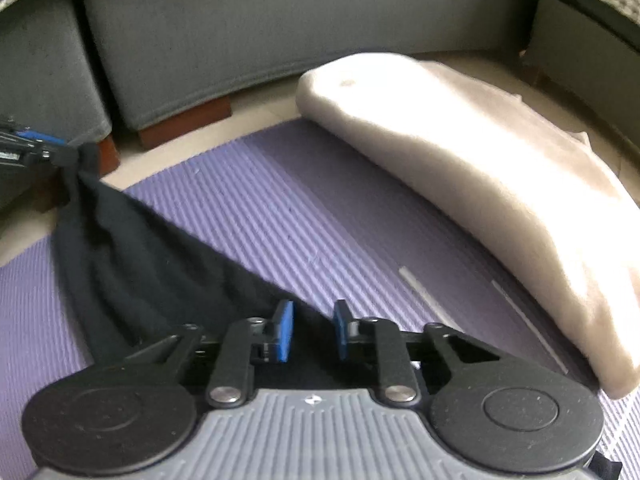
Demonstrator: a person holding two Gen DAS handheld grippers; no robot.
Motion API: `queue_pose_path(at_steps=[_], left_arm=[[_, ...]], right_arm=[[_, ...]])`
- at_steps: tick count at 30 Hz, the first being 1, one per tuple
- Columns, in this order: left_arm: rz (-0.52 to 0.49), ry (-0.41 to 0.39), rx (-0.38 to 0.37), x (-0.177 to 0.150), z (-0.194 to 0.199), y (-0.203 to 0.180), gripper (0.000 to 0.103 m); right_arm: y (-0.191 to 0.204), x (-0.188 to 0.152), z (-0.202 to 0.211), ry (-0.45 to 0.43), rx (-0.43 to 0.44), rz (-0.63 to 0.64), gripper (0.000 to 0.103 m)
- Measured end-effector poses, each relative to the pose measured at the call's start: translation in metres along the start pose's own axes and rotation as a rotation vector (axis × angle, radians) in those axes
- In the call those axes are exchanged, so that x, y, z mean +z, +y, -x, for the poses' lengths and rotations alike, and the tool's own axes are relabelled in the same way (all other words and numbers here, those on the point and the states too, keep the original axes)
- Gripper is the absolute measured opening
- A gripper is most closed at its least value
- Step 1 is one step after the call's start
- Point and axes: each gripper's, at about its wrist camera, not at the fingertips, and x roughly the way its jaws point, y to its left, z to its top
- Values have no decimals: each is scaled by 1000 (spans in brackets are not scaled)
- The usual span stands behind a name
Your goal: Fold clothes
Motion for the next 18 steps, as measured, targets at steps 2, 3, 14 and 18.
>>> queue_pose_path(at_steps=[2, 3, 14, 18], left_arm=[[-10, 7, 32, -1, 2, -3, 34], [-18, 25, 52, -3, 2, -5, 34], [-5, 41, -94, -19, 6, -18, 52], [2, 160, -134, -19, -24, -24, 45]], right_arm=[[9, 2, -2, -21, -89, 15, 17], [11, 2, -2, -26, -86, 10, 18], [56, 10, 3, -44, 158, 45, 27], [51, 11, 7, -43, 139, 38, 28]])
